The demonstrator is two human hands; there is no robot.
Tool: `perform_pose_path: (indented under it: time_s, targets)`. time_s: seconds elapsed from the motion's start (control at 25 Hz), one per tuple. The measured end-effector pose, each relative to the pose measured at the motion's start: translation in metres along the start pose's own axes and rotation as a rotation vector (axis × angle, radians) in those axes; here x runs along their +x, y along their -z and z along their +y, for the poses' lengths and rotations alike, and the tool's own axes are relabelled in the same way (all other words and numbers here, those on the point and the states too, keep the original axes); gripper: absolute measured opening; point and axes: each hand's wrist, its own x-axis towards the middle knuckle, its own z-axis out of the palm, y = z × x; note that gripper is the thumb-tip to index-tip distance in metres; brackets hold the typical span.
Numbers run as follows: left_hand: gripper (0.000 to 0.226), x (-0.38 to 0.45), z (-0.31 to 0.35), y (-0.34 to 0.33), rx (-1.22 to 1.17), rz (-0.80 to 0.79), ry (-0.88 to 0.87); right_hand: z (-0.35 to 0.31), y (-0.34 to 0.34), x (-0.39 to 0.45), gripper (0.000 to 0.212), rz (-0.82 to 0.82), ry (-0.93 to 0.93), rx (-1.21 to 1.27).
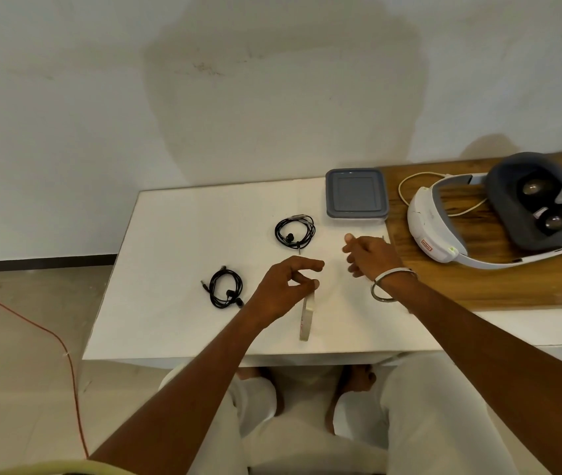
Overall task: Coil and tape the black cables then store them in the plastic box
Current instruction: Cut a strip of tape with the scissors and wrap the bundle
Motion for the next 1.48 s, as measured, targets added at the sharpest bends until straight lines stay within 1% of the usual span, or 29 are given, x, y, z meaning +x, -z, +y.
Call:
perform_pose_path:
  time_s: [0.04,0.08,0.12,0.2,0.24,0.28,0.36,0.48,0.56,0.64,0.76,0.92,1.0,1.08,1.16,1.24,1.32,1.4,1.48]
  targets:
    - [0.031,0.0,-0.002,0.0,-0.01,0.016,-0.001,0.007,0.006,0.004,0.04,0.069,-0.029,-0.255]
    - [0.031,-0.001,-0.003,-0.001,-0.013,0.034,-0.002,0.014,0.011,0.005,0.038,0.099,-0.056,-0.524]
    - [0.031,-0.001,-0.004,-0.002,-0.013,0.048,-0.006,0.02,0.016,0.004,0.04,0.109,-0.077,-0.724]
    - [0.032,0.0,-0.003,-0.003,-0.015,0.054,-0.015,0.033,0.017,0.002,0.046,0.047,-0.081,-0.956]
    - [0.033,0.0,-0.002,-0.002,-0.018,0.052,-0.017,0.038,0.014,0.002,0.046,0.016,-0.061,-1.026]
    - [0.034,0.001,-0.002,-0.002,-0.02,0.048,-0.014,0.042,0.01,0.004,0.045,0.01,-0.047,-1.047]
    - [0.036,0.001,-0.002,-0.001,-0.015,0.037,-0.009,0.045,0.002,0.006,0.045,0.032,-0.021,-1.022]
    - [0.037,0.0,-0.006,0.001,-0.01,0.048,-0.006,0.041,-0.002,0.005,0.039,0.071,0.06,-0.845]
    - [0.038,0.0,-0.007,0.002,-0.014,0.064,-0.007,0.038,-0.004,0.003,0.039,0.055,0.118,-0.77]
    - [0.037,0.0,-0.008,0.003,-0.007,0.078,-0.021,0.036,-0.006,0.001,0.043,0.019,0.074,-0.775]
    - [0.037,0.001,-0.008,0.002,0.0,0.089,-0.035,0.032,-0.009,0.0,0.041,-0.044,-0.003,-0.799]
    - [0.038,0.003,-0.006,0.002,0.013,0.071,-0.042,0.025,-0.006,0.006,0.043,-0.137,0.01,-0.784]
    - [0.039,0.004,-0.006,0.003,0.018,0.056,-0.042,0.022,0.004,0.006,0.039,-0.236,0.022,-0.718]
    - [0.039,0.004,-0.006,0.005,0.013,0.038,-0.035,0.02,0.019,0.002,0.033,-0.408,0.0,-0.606]
    - [0.039,0.005,-0.006,0.008,0.005,0.01,-0.025,0.017,0.027,-0.005,0.028,-0.613,-0.064,-0.523]
    - [0.04,0.007,-0.004,0.012,0.009,-0.033,-0.017,0.013,0.025,-0.009,0.03,-0.752,-0.157,-0.438]
    - [0.041,0.008,-0.001,0.015,0.022,-0.078,-0.005,0.01,0.017,-0.01,0.039,-0.818,-0.246,-0.374]
    - [0.039,0.008,0.0,0.018,0.023,-0.113,0.003,0.007,0.01,-0.01,0.047,-0.851,-0.283,-0.369]
    - [0.039,0.008,0.001,0.021,0.014,-0.141,0.012,0.003,0.007,-0.009,0.041,-0.877,-0.261,-0.367]
